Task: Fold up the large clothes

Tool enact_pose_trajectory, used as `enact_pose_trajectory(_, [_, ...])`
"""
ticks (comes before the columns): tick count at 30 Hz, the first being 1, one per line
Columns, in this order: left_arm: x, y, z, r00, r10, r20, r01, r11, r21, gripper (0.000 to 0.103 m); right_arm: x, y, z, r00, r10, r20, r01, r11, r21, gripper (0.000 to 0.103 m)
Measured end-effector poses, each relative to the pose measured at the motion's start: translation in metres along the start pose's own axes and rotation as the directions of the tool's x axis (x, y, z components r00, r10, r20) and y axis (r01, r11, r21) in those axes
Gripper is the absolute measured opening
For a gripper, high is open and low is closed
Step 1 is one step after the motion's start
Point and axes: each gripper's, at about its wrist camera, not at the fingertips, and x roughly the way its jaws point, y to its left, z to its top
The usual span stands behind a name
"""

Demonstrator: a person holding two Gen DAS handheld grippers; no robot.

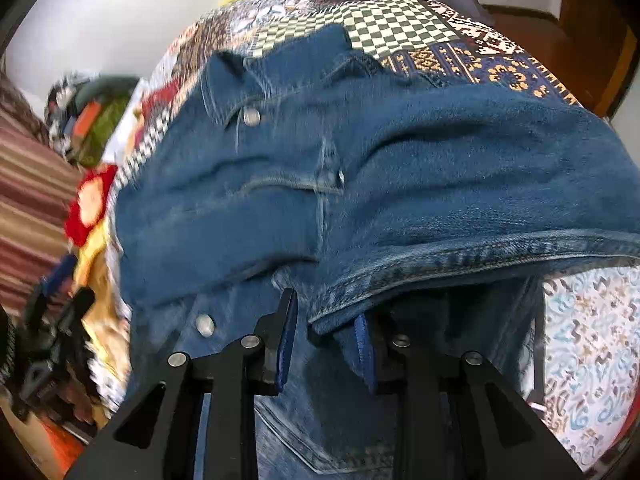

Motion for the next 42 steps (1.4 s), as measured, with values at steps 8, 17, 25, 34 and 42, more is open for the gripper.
enact_pose_trajectory(8, [0.009,-0.048,0.034,0.995,-0.098,-0.026,0.100,0.992,0.072,0.087,-0.093,-0.016,-0.022,0.977,-0.108,0.186,0.136,0.981,-0.141,0.026])
enact_pose_trajectory(17, [0.040,-0.176,0.099,0.959,-0.261,-0.113,0.282,0.927,0.246,0.087,-0.165,-0.095,-0.034,0.920,-0.203,0.335,0.200,0.979,0.045,0.026])
enact_pose_trajectory(25, [0.106,-0.293,0.094,0.938,-0.217,-0.270,0.326,0.817,0.476,0.087,-0.155,-0.164,-0.058,0.933,-0.225,0.281,0.168,0.962,0.215,0.026])
enact_pose_trajectory(34, [0.149,-0.341,0.085,0.960,-0.147,-0.238,0.257,0.798,0.545,0.028,-0.127,-0.196,-0.069,0.950,-0.236,0.204,0.174,0.943,0.283,0.026])
enact_pose_trajectory(42, [0.085,-0.297,0.133,0.961,-0.271,-0.059,0.266,0.837,0.479,0.014,-0.112,-0.191,-0.056,0.962,-0.193,0.191,0.141,0.956,0.258,0.026])
